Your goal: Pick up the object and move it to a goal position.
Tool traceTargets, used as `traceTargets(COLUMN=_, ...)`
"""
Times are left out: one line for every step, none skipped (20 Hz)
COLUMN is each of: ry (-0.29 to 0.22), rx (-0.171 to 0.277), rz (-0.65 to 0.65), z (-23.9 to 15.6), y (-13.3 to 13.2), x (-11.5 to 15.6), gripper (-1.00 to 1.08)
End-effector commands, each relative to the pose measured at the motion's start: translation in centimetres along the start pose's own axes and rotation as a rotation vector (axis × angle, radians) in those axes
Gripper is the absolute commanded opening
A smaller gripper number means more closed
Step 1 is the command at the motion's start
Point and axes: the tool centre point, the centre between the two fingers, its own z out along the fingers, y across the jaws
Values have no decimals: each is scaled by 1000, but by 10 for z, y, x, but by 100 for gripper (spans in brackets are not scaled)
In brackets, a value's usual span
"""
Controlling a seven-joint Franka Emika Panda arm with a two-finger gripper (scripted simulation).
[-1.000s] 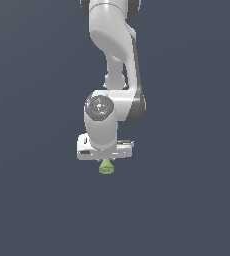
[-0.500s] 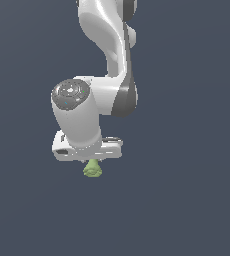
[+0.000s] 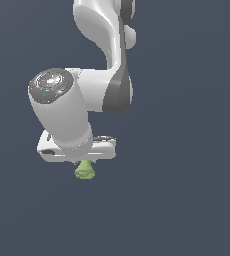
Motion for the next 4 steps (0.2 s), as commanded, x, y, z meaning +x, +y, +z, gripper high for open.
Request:
traceTargets(ry=0, rx=0, rz=-1, z=-3, y=2, x=2, gripper=-100)
traceTargets(ry=0, rx=0, rz=-1, z=-3, y=2, x=2, gripper=-100)
traceTargets(ry=0, rx=0, rz=-1, z=-4, y=2, x=2, gripper=-100)
traceTargets(ry=0, rx=0, rz=-1, z=-4, y=2, x=2, gripper=-100)
